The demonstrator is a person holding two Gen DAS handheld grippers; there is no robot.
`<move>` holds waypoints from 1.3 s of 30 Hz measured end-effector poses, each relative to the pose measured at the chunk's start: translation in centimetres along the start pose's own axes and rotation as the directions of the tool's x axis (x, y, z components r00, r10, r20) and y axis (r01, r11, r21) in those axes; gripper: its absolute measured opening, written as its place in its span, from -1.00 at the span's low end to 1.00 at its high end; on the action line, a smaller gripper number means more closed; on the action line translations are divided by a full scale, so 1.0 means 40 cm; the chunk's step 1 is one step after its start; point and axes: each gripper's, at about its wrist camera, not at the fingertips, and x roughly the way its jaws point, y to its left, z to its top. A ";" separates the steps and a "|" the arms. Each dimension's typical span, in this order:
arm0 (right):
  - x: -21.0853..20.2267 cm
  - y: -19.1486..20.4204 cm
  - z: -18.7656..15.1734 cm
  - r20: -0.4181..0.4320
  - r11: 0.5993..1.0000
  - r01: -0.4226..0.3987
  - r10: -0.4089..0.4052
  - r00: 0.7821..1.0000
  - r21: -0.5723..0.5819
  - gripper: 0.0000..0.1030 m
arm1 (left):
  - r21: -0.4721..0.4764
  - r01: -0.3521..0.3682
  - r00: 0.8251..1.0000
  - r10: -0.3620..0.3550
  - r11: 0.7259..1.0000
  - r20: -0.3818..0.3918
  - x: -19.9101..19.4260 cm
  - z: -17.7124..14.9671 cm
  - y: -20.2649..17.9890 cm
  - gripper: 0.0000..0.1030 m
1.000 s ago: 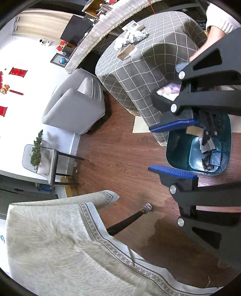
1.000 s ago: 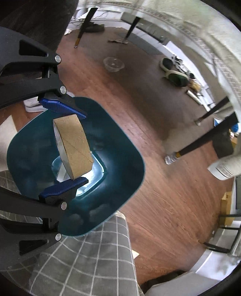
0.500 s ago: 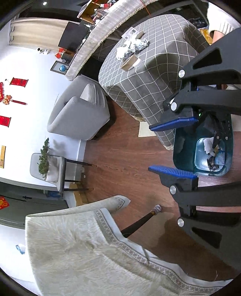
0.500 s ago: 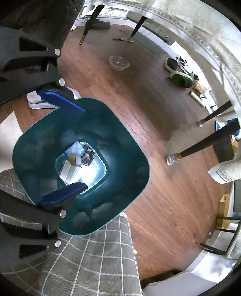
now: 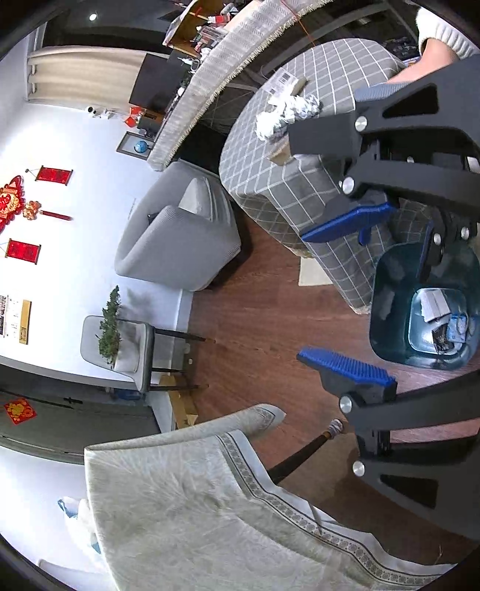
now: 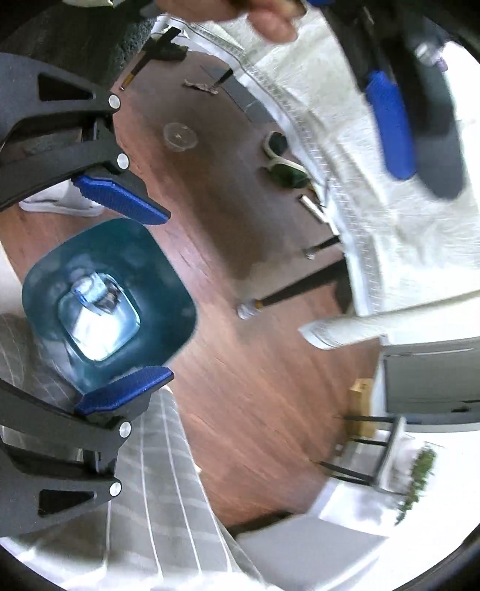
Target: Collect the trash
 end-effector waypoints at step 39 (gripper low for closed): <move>-0.364 -0.394 -0.181 0.068 0.806 0.462 -0.519 0.852 0.369 0.72 | 0.147 0.067 0.998 -0.064 0.987 -0.026 0.197 0.059 -0.343 0.66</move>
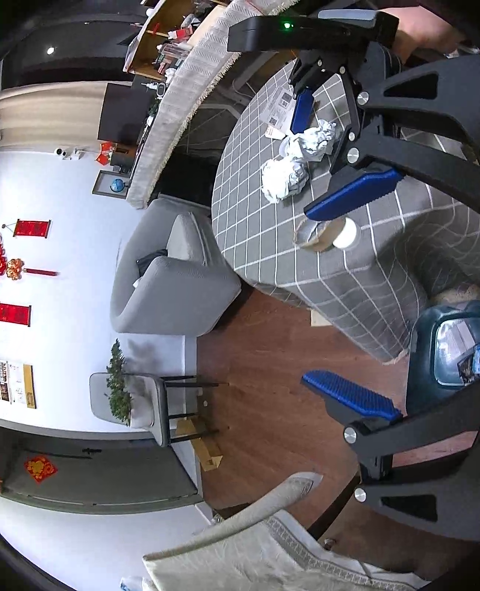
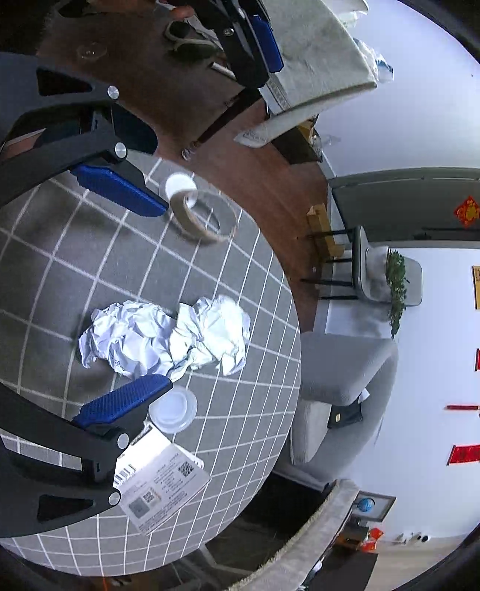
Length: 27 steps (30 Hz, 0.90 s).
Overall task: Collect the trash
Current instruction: 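Grasp the brown tape roll with left tool while right tool grasps a foil ball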
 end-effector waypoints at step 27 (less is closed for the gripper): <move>0.019 -0.155 -0.009 -0.045 0.989 -0.098 0.103 0.994 0.115 -0.19 | 0.023 0.076 0.991 -0.073 0.997 -0.112 0.156 -0.022 -0.120 0.44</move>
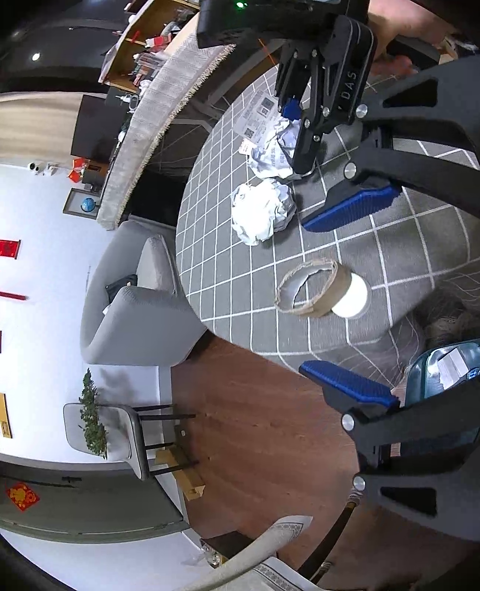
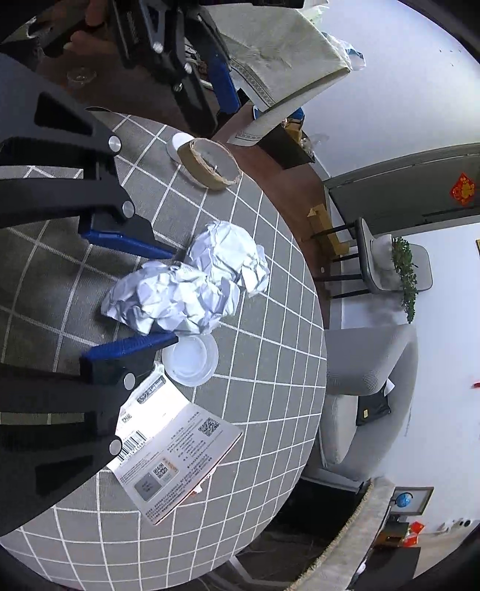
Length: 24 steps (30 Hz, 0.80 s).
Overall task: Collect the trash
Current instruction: 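Grasp the brown tape roll with left tool while right tool grasps a foil ball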
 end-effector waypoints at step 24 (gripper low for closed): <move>-0.047 -0.041 0.032 0.083 0.997 -0.070 0.068 0.994 0.019 -0.32 | 0.040 -0.053 0.997 0.055 0.998 -0.045 0.101 0.004 -0.035 -0.01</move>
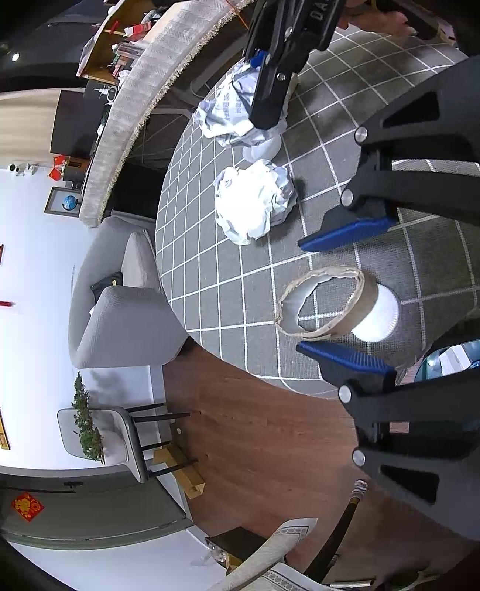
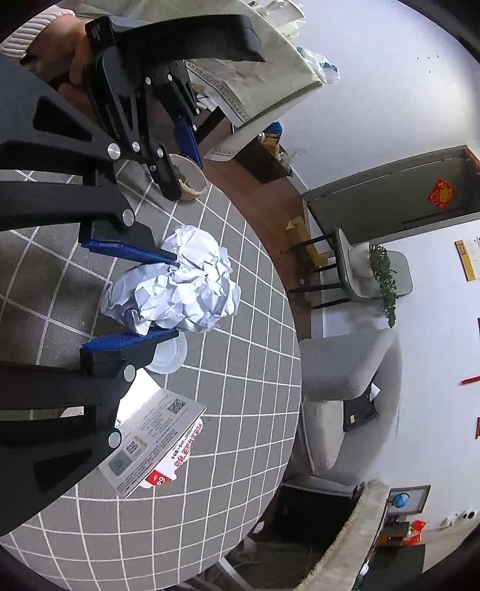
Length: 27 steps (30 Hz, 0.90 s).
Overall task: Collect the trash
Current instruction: 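Grasp the brown tape roll with left tool while right tool grasps a foil ball, then carry the tape roll and foil ball over the teal bin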
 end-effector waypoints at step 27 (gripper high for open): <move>-0.039 0.117 -0.043 0.007 0.996 -0.071 0.071 0.997 -0.045 -0.32 | -0.066 0.060 0.997 -0.056 0.996 0.060 -0.154 -0.064 0.030 -0.25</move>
